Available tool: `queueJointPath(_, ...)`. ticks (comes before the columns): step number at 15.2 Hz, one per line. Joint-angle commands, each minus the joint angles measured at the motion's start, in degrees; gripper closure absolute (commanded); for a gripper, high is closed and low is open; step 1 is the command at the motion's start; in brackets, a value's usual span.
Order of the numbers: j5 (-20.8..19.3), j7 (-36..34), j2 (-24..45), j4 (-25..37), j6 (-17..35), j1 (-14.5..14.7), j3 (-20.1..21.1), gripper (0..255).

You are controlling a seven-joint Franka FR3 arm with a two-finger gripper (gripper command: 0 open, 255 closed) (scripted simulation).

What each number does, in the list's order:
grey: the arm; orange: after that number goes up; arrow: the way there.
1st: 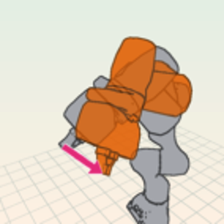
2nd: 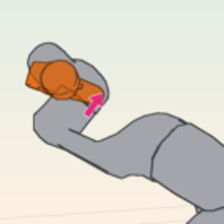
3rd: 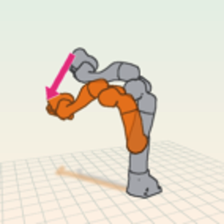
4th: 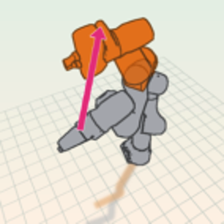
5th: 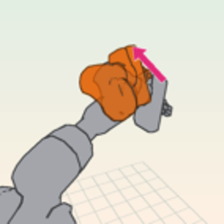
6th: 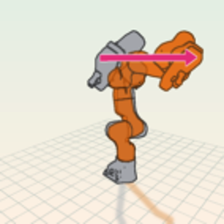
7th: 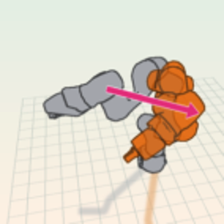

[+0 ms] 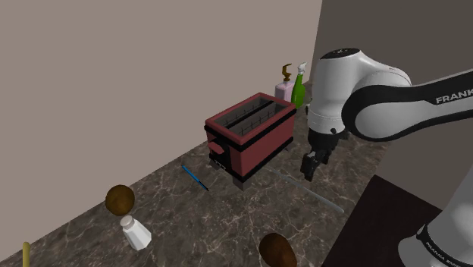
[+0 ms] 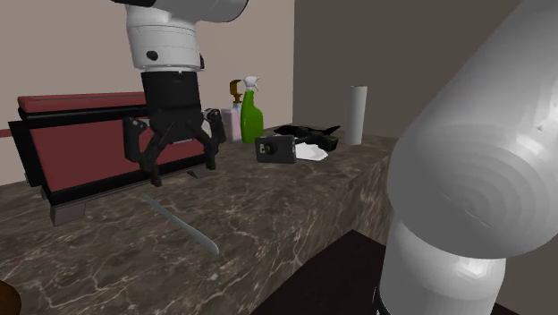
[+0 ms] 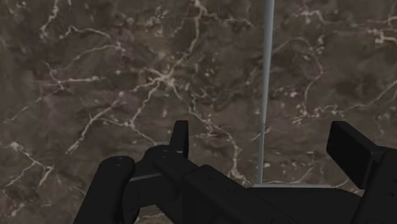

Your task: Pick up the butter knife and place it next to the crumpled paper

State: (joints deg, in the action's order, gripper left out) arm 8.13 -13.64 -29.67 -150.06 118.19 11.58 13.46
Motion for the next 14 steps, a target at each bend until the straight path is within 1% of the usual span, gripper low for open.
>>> queueJointPath(1, 1.02, -0.47, 2.59, -0.73, 3.23, 1.2, 1.47, 0)
queueJointPath(8, 1.4, -0.68, 5.9, -3.58, 9.35, 1.4, 2.45, 0)
queueJointPath(9, 1.44, -0.73, 6.74, -4.26, 10.87, 1.39, 2.64, 0)
queueJointPath(14, 1.44, -0.73, 6.74, -4.26, 10.87, 1.39, 2.64, 0)
